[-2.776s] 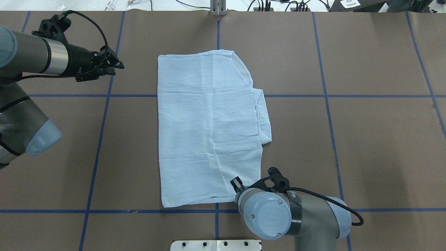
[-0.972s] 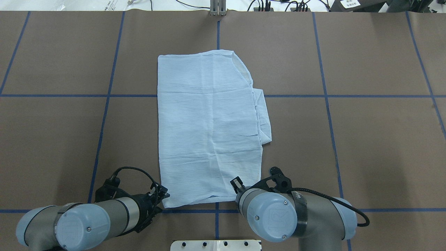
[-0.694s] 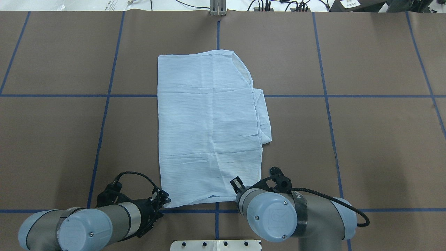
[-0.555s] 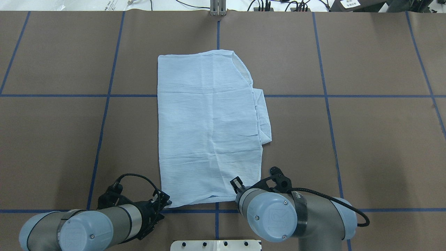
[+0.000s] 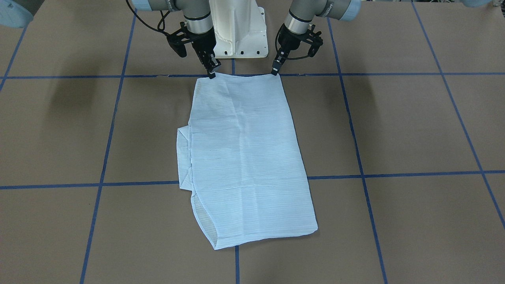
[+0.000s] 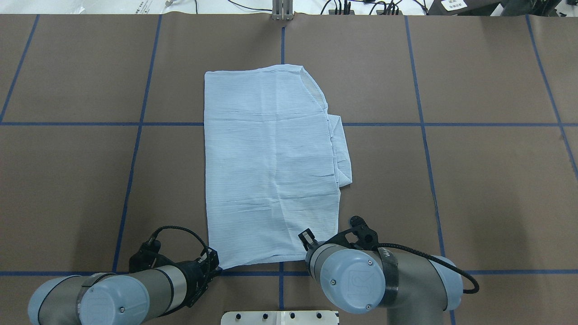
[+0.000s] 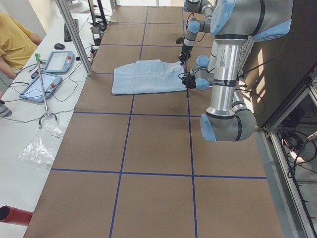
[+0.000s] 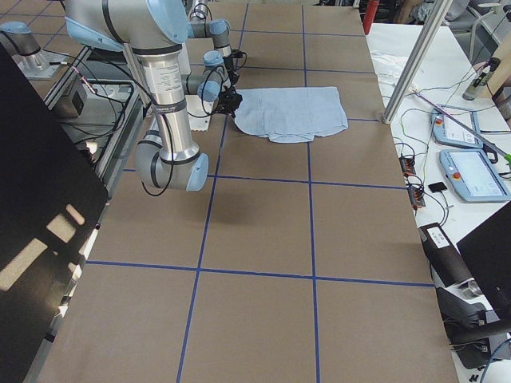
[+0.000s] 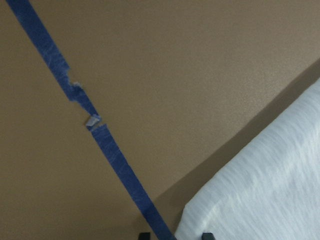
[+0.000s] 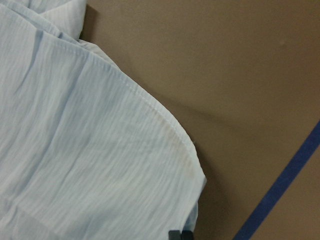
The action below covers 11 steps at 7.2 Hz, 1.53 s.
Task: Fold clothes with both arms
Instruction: 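Lift the near edge and fold it away from the robot with both grippers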
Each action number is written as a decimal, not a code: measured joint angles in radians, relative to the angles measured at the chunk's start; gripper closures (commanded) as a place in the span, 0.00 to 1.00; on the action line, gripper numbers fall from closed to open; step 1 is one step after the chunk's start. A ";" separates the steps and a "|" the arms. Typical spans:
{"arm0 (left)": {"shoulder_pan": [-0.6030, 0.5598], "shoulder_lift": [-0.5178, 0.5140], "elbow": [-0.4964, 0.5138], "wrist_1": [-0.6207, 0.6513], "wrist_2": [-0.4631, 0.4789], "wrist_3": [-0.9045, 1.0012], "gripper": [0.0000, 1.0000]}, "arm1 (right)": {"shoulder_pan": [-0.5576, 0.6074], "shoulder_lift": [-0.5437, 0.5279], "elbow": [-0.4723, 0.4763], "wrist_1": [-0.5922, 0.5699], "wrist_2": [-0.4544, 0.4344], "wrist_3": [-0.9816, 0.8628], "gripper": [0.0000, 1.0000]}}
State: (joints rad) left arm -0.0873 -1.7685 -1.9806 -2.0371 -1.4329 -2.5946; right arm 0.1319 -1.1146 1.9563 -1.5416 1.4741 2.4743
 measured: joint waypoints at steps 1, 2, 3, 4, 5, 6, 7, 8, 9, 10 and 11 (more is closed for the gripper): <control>-0.002 -0.002 0.001 0.000 0.008 -0.009 1.00 | 0.000 0.000 0.000 0.000 0.000 0.000 1.00; -0.004 -0.003 -0.001 0.000 0.011 -0.013 1.00 | 0.000 0.000 0.001 0.000 0.000 0.000 1.00; -0.006 -0.006 -0.007 0.000 0.012 -0.015 1.00 | 0.000 0.002 0.002 0.000 0.000 0.000 1.00; -0.013 -0.015 -0.022 -0.001 0.014 -0.015 1.00 | 0.000 0.003 0.007 0.001 -0.001 0.001 1.00; -0.029 -0.024 -0.043 0.001 0.015 -0.012 1.00 | 0.003 0.002 0.020 0.001 -0.001 0.000 1.00; -0.054 -0.030 -0.066 0.005 0.015 -0.004 1.00 | 0.018 0.004 0.038 0.000 -0.001 -0.002 1.00; -0.087 -0.041 -0.093 0.016 0.013 0.011 1.00 | 0.053 0.010 0.060 0.000 0.002 -0.004 1.00; -0.128 -0.072 -0.110 0.044 0.011 0.043 1.00 | 0.102 0.019 0.087 0.000 0.022 -0.007 1.00; -0.174 -0.110 -0.117 0.081 0.004 0.089 1.00 | 0.151 0.033 0.103 0.000 0.058 -0.010 1.00; -0.224 -0.136 -0.120 0.105 -0.023 0.129 1.00 | 0.190 0.051 0.107 -0.002 0.083 -0.012 1.00; -0.278 -0.155 -0.120 0.116 -0.064 0.159 1.00 | 0.219 0.063 0.101 -0.003 0.095 -0.015 1.00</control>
State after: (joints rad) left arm -0.3655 -1.9240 -2.1007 -1.9208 -1.4974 -2.4361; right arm 0.3514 -1.0517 2.0576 -1.5442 1.5690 2.4592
